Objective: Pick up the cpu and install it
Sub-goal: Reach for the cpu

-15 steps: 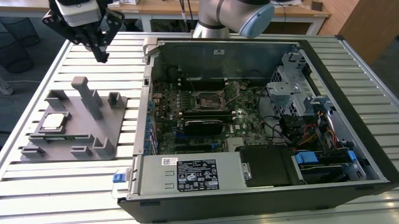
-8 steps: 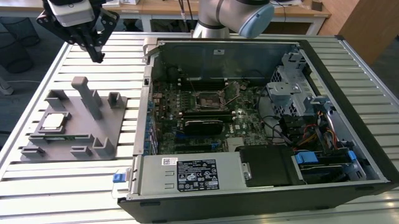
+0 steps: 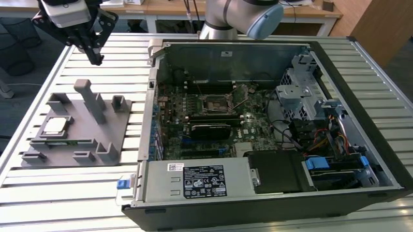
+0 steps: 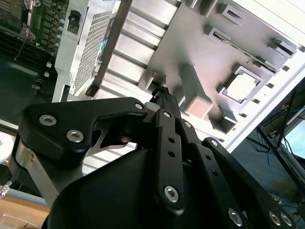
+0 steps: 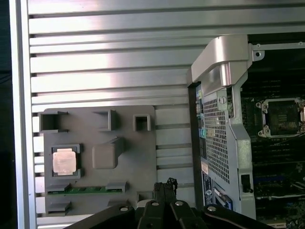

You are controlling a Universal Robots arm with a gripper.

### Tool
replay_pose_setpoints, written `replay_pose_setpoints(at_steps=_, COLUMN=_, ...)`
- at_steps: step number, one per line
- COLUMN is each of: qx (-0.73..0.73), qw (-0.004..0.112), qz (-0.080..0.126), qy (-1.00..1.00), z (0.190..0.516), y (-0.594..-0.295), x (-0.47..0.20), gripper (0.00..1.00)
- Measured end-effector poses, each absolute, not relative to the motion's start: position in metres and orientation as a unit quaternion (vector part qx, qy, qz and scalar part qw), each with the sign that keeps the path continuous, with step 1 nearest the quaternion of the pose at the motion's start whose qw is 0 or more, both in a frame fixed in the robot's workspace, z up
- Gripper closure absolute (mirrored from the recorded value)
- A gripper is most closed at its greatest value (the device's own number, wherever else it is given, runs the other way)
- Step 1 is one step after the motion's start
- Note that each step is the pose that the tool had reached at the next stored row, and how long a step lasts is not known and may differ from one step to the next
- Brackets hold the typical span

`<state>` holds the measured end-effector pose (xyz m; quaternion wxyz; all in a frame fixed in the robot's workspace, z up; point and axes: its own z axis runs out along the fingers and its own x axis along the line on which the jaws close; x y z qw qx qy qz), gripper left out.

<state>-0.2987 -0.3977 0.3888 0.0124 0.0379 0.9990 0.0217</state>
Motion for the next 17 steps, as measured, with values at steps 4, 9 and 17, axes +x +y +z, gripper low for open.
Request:
replay_pose_setpoints(at_steps=4, qx=0.038, qw=0.012, qz=0.022, qy=0.999, z=0.389, y=-0.398, x=-0.303, gripper=0.89)
replay_pose_setpoints(at_steps=9, qx=0.038, qw=0.012, qz=0.022, qy=0.999, z=0.388, y=-0.398, x=-0.309, gripper=0.89)
replay_pose_setpoints(at_steps=17, qx=0.038, qw=0.012, qz=0.022, qy=0.999, z=0.388, y=-0.398, x=-0.317, gripper=0.89)
